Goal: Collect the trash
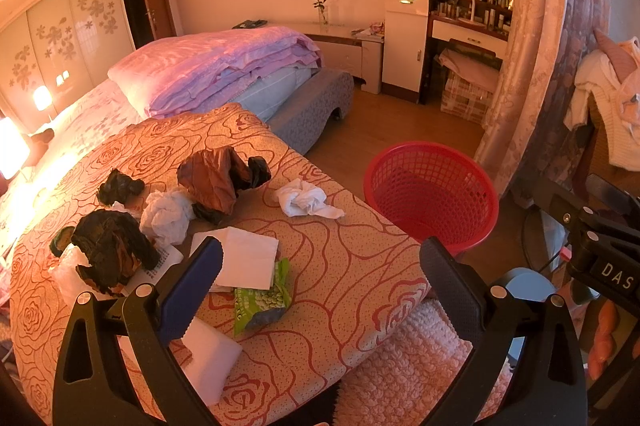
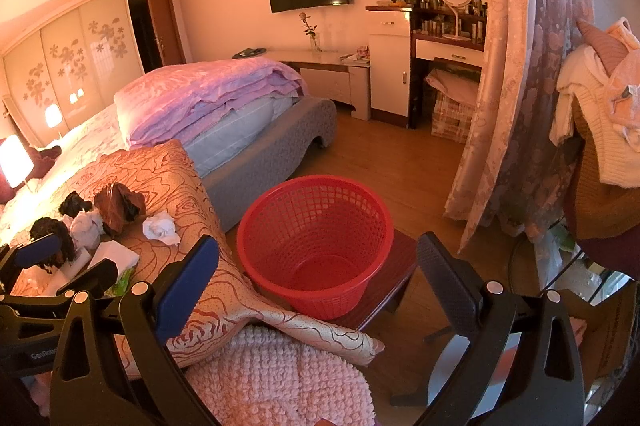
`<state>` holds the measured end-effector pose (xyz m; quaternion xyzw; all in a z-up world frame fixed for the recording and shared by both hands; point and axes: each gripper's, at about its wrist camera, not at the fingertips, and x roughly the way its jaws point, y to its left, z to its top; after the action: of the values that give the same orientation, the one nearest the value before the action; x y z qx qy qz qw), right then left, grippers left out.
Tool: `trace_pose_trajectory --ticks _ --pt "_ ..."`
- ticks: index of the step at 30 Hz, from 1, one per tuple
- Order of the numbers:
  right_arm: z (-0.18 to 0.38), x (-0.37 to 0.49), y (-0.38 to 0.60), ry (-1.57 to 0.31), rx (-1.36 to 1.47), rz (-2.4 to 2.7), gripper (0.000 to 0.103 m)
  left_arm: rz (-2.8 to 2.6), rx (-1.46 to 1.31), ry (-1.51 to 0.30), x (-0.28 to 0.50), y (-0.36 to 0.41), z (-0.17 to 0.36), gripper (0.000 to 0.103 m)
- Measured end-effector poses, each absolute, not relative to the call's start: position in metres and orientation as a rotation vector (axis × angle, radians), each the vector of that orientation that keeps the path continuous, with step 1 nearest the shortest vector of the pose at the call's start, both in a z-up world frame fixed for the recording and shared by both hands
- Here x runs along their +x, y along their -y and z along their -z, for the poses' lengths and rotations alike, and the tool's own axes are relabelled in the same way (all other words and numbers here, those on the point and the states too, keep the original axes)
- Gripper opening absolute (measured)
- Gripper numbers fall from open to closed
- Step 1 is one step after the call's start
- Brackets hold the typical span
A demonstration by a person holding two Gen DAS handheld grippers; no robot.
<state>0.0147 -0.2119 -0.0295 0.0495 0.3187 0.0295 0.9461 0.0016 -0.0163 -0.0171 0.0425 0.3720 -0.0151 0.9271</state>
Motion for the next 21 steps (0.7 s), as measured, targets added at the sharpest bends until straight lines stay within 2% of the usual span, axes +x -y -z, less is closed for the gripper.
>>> trace_pose_trajectory --ticks 21 --pt "0.0305 0.0150 0.2111 -0.653 0.101 -0.059 0.096 0.032 0.087 -0.764 0.0023 0.0162 0.0167 0.095"
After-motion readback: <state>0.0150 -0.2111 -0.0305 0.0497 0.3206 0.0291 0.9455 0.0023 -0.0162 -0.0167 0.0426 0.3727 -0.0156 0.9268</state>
